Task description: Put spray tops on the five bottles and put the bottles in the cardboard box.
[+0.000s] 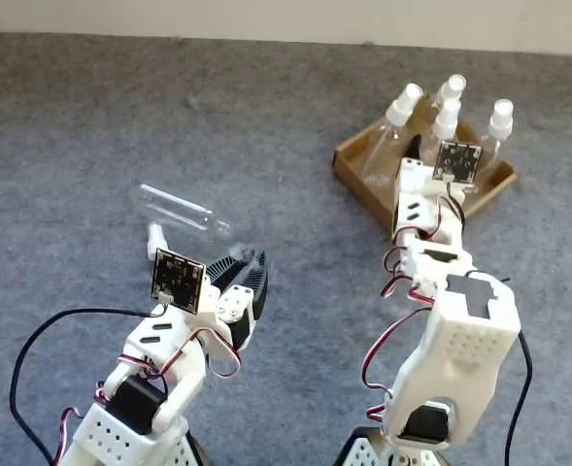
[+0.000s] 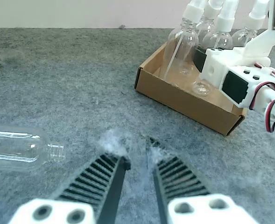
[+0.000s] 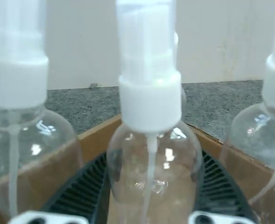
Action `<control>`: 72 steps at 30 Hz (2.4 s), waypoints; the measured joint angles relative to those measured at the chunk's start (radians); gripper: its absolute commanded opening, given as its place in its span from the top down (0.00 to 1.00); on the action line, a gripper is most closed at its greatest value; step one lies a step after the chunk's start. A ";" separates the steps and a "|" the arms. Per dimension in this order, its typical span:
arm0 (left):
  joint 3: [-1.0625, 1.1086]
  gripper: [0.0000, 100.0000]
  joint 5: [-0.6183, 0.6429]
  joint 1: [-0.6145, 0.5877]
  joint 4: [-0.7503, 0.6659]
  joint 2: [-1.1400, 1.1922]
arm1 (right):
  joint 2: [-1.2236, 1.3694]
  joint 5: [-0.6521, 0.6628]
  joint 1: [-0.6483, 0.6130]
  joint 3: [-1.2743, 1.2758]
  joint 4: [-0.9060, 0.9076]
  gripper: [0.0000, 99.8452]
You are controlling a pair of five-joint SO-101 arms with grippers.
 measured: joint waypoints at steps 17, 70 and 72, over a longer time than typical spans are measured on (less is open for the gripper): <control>0.000 0.99 0.000 0.000 0.000 0.000 | 0.000 0.000 0.015 0.000 0.000 0.82; 0.000 0.99 0.000 0.000 0.000 0.000 | 0.000 0.000 0.018 0.023 0.000 0.71; 0.000 0.99 0.000 0.000 0.000 0.000 | 0.000 0.000 0.018 0.032 0.000 0.71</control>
